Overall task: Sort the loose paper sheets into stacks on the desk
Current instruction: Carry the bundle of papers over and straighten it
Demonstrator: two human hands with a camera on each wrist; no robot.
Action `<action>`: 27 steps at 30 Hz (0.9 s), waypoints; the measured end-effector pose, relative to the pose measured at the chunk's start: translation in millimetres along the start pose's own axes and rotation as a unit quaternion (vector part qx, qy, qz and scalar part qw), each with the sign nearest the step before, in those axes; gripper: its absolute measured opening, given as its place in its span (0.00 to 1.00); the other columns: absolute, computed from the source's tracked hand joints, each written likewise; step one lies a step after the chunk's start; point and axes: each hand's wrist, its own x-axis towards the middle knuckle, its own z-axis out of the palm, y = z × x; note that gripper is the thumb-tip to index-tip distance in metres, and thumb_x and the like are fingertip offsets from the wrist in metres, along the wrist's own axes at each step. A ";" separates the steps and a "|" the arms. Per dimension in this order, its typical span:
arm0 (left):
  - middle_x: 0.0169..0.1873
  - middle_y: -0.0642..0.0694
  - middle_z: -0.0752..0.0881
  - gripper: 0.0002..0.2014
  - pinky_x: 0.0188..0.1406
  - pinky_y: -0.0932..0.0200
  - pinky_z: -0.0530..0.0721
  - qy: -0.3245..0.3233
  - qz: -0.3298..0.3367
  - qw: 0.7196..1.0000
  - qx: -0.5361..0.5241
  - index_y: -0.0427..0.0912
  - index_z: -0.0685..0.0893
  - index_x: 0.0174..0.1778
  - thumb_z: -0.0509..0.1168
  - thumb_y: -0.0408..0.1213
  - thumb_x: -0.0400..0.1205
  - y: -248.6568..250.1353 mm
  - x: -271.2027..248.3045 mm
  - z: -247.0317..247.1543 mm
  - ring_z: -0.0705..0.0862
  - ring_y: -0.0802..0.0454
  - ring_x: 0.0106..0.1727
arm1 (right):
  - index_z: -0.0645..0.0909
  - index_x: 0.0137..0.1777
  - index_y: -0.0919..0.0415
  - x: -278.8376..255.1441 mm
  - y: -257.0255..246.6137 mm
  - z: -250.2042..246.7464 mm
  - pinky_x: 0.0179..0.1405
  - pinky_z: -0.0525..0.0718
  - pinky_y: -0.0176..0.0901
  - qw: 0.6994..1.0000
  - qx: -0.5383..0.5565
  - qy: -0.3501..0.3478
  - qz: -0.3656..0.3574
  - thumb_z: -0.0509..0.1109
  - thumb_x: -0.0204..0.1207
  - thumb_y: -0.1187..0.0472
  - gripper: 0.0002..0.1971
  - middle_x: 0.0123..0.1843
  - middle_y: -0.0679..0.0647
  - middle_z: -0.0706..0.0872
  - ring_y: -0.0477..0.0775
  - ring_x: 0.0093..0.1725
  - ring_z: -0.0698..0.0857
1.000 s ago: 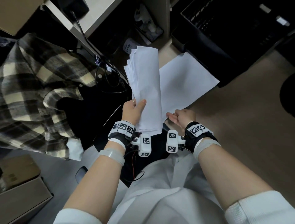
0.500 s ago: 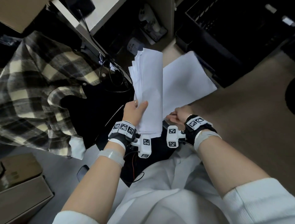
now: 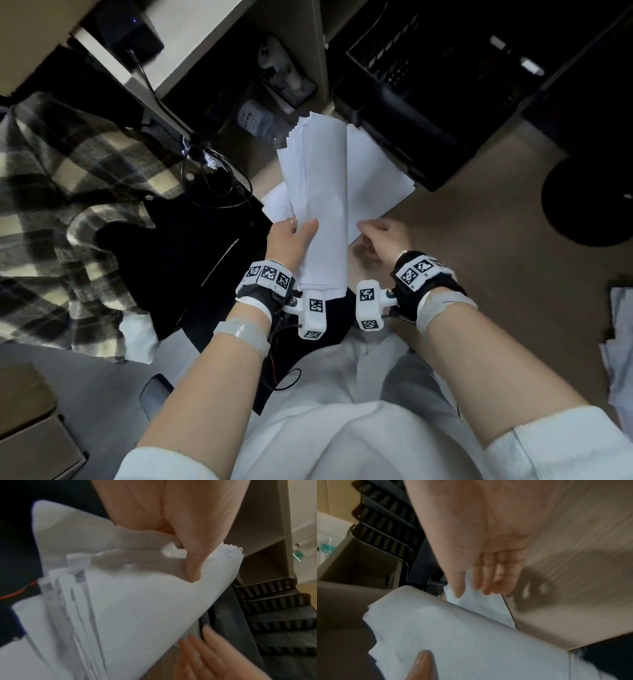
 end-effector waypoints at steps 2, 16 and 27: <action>0.36 0.42 0.90 0.16 0.40 0.56 0.83 -0.030 0.009 0.999 0.013 0.32 0.87 0.40 0.68 0.43 0.84 12.1 -5.7 21.7 0.86 0.51 0.37 | 0.83 0.59 0.55 -13.7 -5.2 -13.2 0.43 0.89 0.48 0.997 0.055 -0.031 -0.037 0.81 0.72 0.57 0.17 0.48 0.50 0.89 0.54 0.42 0.89; 0.41 0.35 0.86 0.22 0.53 0.45 0.84 -0.110 0.021 0.991 0.076 0.31 0.82 0.48 0.59 0.49 0.89 27.0 -51.3 128.9 0.86 0.35 0.47 | 0.86 0.47 0.66 -23.2 64.1 -131.1 0.47 0.89 0.43 0.989 0.128 0.071 0.002 0.76 0.76 0.67 0.03 0.41 0.57 0.89 0.57 0.46 0.88; 0.28 0.44 0.72 0.21 0.20 0.65 0.65 -0.073 0.073 0.973 0.206 0.37 0.77 0.35 0.57 0.47 0.88 24.1 -80.7 164.3 0.68 0.57 0.23 | 0.74 0.41 0.60 -27.9 84.9 -188.1 0.37 0.70 0.44 0.996 0.019 0.082 0.016 0.61 0.86 0.51 0.15 0.35 0.54 0.71 0.51 0.33 0.70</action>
